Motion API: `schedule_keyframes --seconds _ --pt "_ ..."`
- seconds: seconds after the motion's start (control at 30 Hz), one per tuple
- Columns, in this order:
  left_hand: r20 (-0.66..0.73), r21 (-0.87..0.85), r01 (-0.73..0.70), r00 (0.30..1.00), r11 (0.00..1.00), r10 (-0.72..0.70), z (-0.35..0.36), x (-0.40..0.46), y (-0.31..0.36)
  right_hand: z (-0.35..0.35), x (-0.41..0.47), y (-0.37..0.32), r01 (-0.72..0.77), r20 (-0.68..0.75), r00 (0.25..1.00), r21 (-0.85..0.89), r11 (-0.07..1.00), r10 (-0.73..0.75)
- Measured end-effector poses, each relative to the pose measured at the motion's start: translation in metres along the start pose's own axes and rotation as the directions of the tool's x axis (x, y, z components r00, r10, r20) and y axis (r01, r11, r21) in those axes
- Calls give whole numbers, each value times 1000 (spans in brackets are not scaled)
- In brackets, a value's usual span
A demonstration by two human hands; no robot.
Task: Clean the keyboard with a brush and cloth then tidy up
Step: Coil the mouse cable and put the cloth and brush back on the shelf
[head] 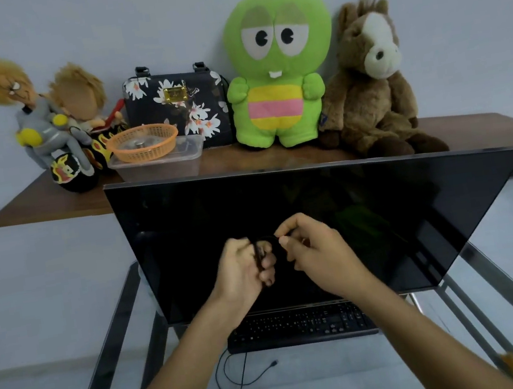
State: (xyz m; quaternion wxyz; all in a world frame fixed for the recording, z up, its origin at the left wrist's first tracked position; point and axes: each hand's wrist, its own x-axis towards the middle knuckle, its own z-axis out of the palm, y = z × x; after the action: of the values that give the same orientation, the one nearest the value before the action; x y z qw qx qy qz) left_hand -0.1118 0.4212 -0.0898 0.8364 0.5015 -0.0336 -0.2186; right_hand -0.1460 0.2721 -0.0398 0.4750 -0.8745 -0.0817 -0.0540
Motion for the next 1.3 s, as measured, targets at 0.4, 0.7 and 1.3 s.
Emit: schedule_keyframes --seconds 0.4,0.7,1.3 --pt "-72 -498 -150 989 854 131 12 -5 11 27 -13 10 -591 536 807 724 356 248" --pt "-104 -11 -106 989 994 104 14 -4 25 26 -14 21 -336 243 942 720 607 233" --pt "-112 -390 -86 993 917 45 25 4 17 19 10 37 -469 419 820 882 38 390"
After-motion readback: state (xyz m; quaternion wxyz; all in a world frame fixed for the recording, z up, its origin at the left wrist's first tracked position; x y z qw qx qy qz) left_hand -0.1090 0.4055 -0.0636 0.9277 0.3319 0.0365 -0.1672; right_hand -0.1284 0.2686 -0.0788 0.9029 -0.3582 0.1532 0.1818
